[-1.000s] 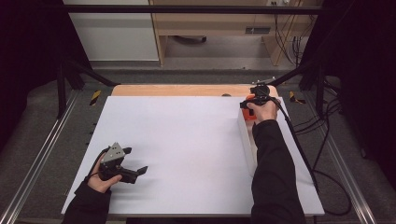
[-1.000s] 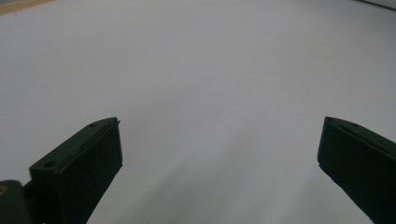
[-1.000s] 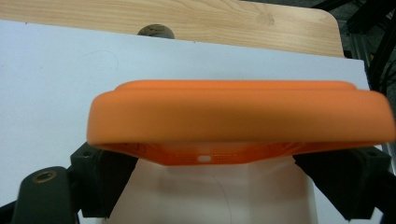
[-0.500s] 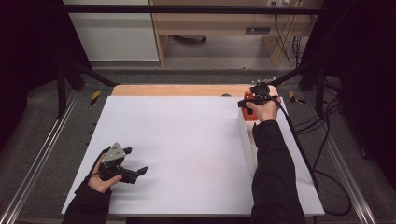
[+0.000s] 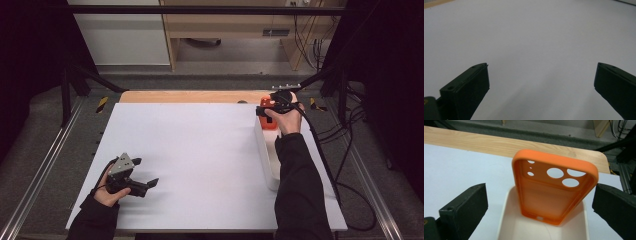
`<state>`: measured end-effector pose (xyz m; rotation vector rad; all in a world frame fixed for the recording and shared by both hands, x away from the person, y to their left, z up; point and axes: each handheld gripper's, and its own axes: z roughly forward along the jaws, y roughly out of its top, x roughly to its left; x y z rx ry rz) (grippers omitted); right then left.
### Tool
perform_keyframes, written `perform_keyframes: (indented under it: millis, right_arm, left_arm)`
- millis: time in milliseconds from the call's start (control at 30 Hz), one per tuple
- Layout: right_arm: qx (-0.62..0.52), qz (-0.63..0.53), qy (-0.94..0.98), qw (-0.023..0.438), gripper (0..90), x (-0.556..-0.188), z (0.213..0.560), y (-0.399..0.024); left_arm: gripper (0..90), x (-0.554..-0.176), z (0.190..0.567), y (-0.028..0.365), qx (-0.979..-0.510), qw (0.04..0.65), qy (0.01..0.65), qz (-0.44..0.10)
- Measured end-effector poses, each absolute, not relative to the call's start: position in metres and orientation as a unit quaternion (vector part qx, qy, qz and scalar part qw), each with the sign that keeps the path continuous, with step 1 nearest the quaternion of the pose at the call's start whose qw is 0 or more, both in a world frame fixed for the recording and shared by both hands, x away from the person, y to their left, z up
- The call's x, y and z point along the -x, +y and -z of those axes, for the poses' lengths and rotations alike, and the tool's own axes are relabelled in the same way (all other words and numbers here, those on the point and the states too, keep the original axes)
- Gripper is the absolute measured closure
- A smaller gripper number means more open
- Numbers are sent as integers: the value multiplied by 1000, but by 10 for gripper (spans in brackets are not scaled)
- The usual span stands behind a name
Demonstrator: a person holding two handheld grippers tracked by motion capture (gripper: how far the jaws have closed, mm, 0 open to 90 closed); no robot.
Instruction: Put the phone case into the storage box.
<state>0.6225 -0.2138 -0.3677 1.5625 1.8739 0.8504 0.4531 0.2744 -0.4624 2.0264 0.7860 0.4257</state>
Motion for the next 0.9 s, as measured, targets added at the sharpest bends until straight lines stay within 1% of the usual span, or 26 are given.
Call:
perform_keyframes:
  millis: [633, 900]
  right_arm:
    - [-473, -433, 716, 277, 6, -545, 344, -204]
    - [-422, -477, 720, 275, 6, -507, 345, -208]
  left_arm:
    - [0, -452, 461, 274, -817, 451, 314, -175]
    - [0, -451, 460, 273, -817, 454, 310, -176]
